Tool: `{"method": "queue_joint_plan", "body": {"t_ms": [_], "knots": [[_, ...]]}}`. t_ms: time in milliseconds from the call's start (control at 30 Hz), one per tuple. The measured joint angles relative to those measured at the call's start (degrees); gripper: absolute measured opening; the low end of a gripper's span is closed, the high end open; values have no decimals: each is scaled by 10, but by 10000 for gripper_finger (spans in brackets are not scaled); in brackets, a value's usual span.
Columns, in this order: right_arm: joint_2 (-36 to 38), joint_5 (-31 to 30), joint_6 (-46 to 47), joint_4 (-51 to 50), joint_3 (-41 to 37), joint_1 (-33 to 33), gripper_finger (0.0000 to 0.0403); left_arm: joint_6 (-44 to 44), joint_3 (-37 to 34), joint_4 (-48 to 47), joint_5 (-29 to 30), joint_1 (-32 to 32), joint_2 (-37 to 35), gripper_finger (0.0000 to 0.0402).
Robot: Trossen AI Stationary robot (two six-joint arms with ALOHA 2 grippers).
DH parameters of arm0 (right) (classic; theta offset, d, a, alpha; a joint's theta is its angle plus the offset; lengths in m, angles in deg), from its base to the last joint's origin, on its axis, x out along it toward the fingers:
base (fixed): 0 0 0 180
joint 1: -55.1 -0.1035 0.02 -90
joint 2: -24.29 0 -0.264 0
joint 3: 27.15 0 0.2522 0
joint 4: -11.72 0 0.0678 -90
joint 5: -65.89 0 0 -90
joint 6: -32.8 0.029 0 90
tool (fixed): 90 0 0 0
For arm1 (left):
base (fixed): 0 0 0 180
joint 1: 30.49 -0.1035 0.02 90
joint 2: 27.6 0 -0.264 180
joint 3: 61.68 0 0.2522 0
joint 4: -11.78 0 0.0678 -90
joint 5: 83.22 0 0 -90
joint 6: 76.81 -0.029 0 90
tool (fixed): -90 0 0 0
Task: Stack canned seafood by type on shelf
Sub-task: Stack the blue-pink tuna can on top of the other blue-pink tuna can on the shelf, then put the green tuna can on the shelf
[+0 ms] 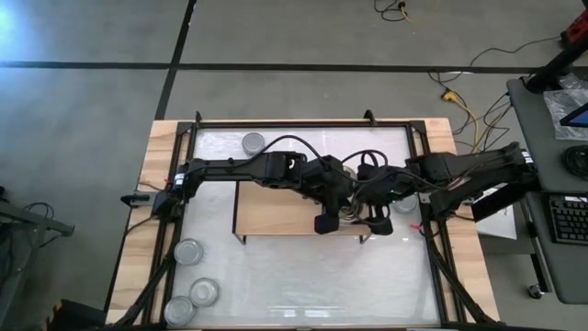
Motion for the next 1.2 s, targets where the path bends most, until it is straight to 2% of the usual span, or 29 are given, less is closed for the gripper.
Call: {"method": "queue_joint_plan", "body": {"t_ms": [367,700,1000,1200], "knots": [[2,-2,37,-92,50,0,400,-13,6,-1,5,0,0,0],[32,-63,64,-146,65,0,400,-41,3,24,6,-16,-43,0],[114,-171,131,-206,61,2,400,-66,4,-6,-5,-48,-83,0],[170,-298,198,-221,43,2,400,-65,4,-60,-5,-94,-99,0]]}}
